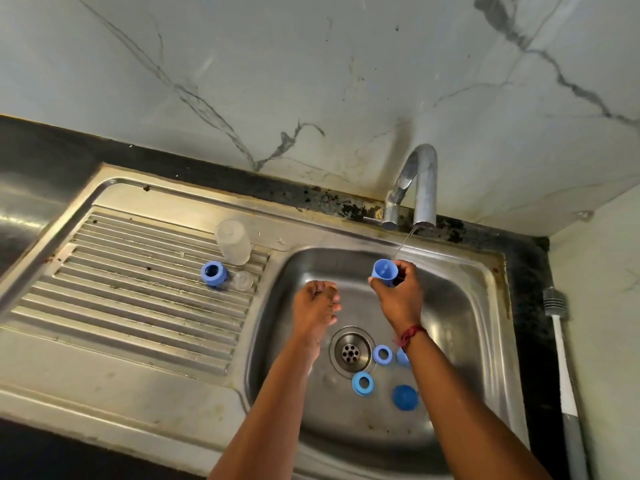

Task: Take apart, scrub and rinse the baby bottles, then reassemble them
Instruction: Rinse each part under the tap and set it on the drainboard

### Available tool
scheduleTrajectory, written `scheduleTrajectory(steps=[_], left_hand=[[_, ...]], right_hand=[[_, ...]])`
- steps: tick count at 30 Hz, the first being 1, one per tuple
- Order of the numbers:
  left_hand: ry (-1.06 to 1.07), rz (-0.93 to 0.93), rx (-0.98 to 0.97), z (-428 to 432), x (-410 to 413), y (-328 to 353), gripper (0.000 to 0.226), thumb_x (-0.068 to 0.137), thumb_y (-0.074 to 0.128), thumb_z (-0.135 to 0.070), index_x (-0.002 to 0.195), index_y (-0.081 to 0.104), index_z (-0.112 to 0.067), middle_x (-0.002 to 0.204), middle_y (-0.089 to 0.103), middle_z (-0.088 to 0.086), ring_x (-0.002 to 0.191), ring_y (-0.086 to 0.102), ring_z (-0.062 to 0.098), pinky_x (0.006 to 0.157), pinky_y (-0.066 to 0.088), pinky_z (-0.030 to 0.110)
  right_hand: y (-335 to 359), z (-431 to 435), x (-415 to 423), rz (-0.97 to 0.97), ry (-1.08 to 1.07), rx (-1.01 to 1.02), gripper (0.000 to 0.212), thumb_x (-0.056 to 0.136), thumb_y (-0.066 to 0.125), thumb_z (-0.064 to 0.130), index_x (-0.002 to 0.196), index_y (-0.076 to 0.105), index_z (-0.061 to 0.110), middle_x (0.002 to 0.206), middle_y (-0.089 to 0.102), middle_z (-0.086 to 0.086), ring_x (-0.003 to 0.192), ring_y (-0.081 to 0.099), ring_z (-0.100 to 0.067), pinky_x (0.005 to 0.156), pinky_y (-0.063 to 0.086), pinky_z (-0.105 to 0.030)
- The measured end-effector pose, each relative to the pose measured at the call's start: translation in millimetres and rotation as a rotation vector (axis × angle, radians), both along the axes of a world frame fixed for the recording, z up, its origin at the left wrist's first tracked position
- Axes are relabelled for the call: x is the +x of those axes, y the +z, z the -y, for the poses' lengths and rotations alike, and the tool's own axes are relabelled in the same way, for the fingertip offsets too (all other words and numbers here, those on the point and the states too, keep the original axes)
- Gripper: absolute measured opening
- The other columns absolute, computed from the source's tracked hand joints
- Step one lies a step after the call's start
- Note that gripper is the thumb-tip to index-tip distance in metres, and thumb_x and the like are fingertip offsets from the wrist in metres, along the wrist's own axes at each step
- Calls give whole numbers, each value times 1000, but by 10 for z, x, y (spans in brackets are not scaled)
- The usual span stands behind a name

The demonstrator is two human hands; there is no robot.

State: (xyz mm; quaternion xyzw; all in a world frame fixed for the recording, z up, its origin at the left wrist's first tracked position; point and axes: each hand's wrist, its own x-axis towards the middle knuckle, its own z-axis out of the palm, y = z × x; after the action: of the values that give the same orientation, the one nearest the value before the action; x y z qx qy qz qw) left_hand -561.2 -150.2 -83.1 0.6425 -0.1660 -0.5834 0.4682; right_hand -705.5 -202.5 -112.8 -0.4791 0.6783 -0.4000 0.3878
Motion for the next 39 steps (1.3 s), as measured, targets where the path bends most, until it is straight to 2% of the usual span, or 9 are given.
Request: scheduleTrajectory(steps=[4, 7, 9, 12, 17, 22, 31, 36, 39], left_hand=[[1, -5, -21, 23, 7, 10, 7, 94, 57, -9, 92, 62, -14, 74, 62, 1, 65, 56, 13, 59, 43, 26], [-7, 9, -20, 10, 6, 0, 7, 94, 58, -11, 93, 62, -15, 76, 64, 1, 68, 57, 13, 61, 44, 27], [-11, 7, -17, -17, -4, -2, 8, 94, 57, -10, 92, 62, -15, 77, 63, 2, 69, 57, 14, 62, 44, 27], [-18, 9, -5, -50, -27, -13, 7, 95, 56, -10, 94, 62, -14, 78, 63, 3, 72, 57, 15, 63, 44, 28], [-16, 15, 6, -41, -52, 1, 8, 95, 57, -11, 99, 63, -12, 80, 65, 2, 73, 59, 15, 66, 45, 29], [-15, 22, 8, -17, -44, 2, 6, 96, 57, -13, 98, 63, -13, 82, 65, 3, 74, 59, 15, 67, 46, 29], [-17, 13, 22, -18, -65, -49, 7, 95, 57, -12, 97, 63, -13, 81, 65, 3, 72, 58, 15, 64, 45, 28], [-15, 17, 27, -11, -84, -69, 9, 95, 57, -13, 100, 64, -10, 81, 65, 4, 71, 58, 14, 63, 45, 27], [-11, 10, 29, 10, -98, -70, 9, 94, 56, -12, 99, 64, -11, 81, 64, 4, 70, 58, 14, 60, 44, 25]], right_hand=[[-13, -39, -7, -53, 110, 42, 43, 75, 83, 8, 109, 59, 16, 99, 64, 6, 87, 61, -9, 73, 47, -13], [1, -31, -34, -95, -21, 22, 44, 75, 84, 12, 111, 61, 13, 98, 64, 5, 89, 62, -15, 76, 47, -24], [9, -29, -30, -110, 51, 30, 43, 76, 83, 10, 113, 60, 11, 100, 64, 4, 92, 63, -16, 75, 47, -21], [39, -36, -4, -105, 104, -7, 43, 78, 82, 9, 115, 60, 11, 100, 64, 5, 87, 61, -9, 70, 44, -5], [26, -20, 22, -183, 98, 23, 40, 77, 82, 13, 110, 60, 12, 99, 67, 0, 87, 63, -16, 72, 46, -20], [55, -14, 29, -196, 18, 3, 40, 78, 81, 15, 112, 60, 12, 97, 66, 3, 85, 60, -14, 70, 42, -19], [-13, -59, 43, -204, 85, 19, 38, 80, 80, 18, 112, 61, 15, 96, 64, 7, 86, 62, -13, 65, 40, -12], [-29, -47, 13, -136, 89, -10, 37, 78, 80, 11, 111, 62, 15, 103, 66, 4, 92, 62, -13, 75, 47, -14], [-71, -23, -37, -62, 137, 26, 49, 80, 78, 12, 126, 63, 16, 118, 63, 0, 103, 61, -13, 86, 50, -19]])
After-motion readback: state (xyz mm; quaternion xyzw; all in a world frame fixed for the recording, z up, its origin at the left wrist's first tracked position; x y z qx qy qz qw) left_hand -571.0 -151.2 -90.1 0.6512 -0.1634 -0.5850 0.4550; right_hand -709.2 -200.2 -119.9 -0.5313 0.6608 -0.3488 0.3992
